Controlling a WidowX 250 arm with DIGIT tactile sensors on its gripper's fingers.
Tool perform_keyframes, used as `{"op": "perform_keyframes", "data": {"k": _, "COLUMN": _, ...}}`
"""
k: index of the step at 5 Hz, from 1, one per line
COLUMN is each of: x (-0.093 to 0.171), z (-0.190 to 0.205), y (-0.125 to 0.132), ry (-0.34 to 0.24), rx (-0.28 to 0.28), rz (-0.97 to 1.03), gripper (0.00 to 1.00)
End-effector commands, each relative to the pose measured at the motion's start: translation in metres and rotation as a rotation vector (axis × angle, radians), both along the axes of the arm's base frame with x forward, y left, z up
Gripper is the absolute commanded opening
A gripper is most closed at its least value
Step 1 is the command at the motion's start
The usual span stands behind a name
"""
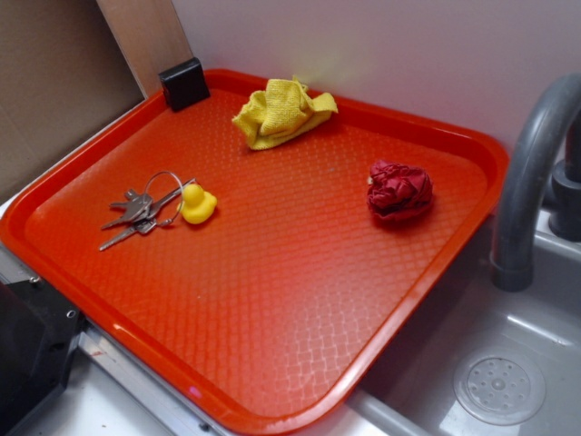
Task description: Grab the yellow cloth.
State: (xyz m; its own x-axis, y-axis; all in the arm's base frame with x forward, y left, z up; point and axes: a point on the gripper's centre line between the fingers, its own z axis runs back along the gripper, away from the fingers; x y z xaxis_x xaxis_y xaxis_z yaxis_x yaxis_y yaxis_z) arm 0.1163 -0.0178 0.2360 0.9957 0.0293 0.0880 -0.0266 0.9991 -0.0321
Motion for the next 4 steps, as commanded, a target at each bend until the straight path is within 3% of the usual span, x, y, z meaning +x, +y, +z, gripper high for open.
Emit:
{"op": "perform_keyframes", "data": {"k": 1, "x": 0.0, "z": 0.0, "y": 0.0, "ry": 0.0, "rx": 0.0, "rz": 0.0, "gripper": 1.0}}
{"op": "perform_keyframes", "data": {"k": 2, "x": 0.05, "z": -0.042, "y": 0.022, "ry": -0.117, "rx": 0.108, "rz": -0.052, "gripper": 1.0}}
{"op": "perform_keyframes", "data": {"k": 3, "x": 0.091, "z": -0.076, "y": 0.038, "ry": -0.157, "rx": 0.095, "rz": -0.127, "gripper": 1.0}}
{"op": "perform_keyframes", "data": {"k": 4, "x": 0.115, "z": -0.11, "y": 0.05, "ry": -0.158, "rx": 0.047, "rz": -0.111, "gripper": 1.0}}
